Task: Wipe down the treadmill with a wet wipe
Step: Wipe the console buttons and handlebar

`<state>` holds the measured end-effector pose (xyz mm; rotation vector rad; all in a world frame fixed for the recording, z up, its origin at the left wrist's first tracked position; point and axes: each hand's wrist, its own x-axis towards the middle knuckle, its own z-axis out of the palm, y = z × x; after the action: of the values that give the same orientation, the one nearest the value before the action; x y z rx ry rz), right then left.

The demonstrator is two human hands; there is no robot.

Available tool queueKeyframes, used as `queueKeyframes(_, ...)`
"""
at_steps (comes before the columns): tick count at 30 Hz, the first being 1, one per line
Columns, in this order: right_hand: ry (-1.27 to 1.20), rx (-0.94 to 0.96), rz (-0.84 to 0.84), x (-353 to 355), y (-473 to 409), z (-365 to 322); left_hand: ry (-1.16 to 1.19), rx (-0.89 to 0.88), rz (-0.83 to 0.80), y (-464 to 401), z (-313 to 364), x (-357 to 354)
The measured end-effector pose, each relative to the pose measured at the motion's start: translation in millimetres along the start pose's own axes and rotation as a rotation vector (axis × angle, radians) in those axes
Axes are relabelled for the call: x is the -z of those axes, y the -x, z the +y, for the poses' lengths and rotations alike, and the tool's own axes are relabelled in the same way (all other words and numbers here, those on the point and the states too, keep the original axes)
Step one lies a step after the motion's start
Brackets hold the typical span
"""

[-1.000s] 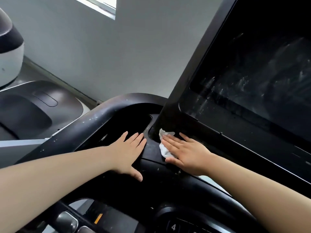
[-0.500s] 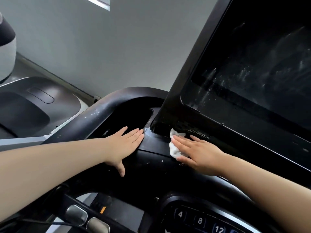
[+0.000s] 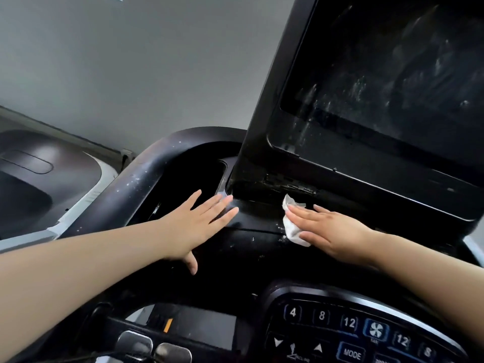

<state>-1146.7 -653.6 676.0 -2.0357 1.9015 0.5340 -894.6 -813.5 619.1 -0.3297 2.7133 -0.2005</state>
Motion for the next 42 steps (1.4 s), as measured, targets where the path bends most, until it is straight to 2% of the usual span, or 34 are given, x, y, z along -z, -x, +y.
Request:
queueKeyframes(4, -0.076, -0.089, 0.052, -2.9, -15.6, -18.2, 0.005, -0.08, 0.0, -1.5, -4.5, 1.6)
queueKeyframes(7, -0.052, -0.067, 0.086, -6.4, -11.2, -20.1, 0.001, -0.12, -0.03, -4.2, -4.8, 4.5)
queueKeyframes(13, -0.07, -0.114, -0.014, -19.1, 46.8, -4.8, 0.0, -0.153, -0.034, -6.1, -6.7, 3.9)
queueKeyframes(20, -0.046, -0.06, 0.063, -12.1, 3.4, -38.6, 0.008, -0.176, -0.025, -8.6, -10.2, 0.3)
queueKeyframes(26, -0.008, -0.132, -0.092, -14.7, 59.0, -4.4, 0.005, -0.193, -0.005, -10.9, -11.8, -3.4)
queueKeyframes(33, -0.042, 0.025, 0.02, -13.3, 1.8, -40.4, 0.016, -0.188, 0.001, -12.1, -12.5, -5.1)
queueKeyframes(39, 0.044, -0.018, -0.106, -9.9, 41.7, -16.0, 0.007, -0.206, 0.023, -13.9, -14.5, -8.7)
queueKeyframes(42, 0.038, 0.044, -0.049, -3.7, 8.7, -38.3, 0.015, -0.214, 0.028, -16.3, -16.1, -11.5)
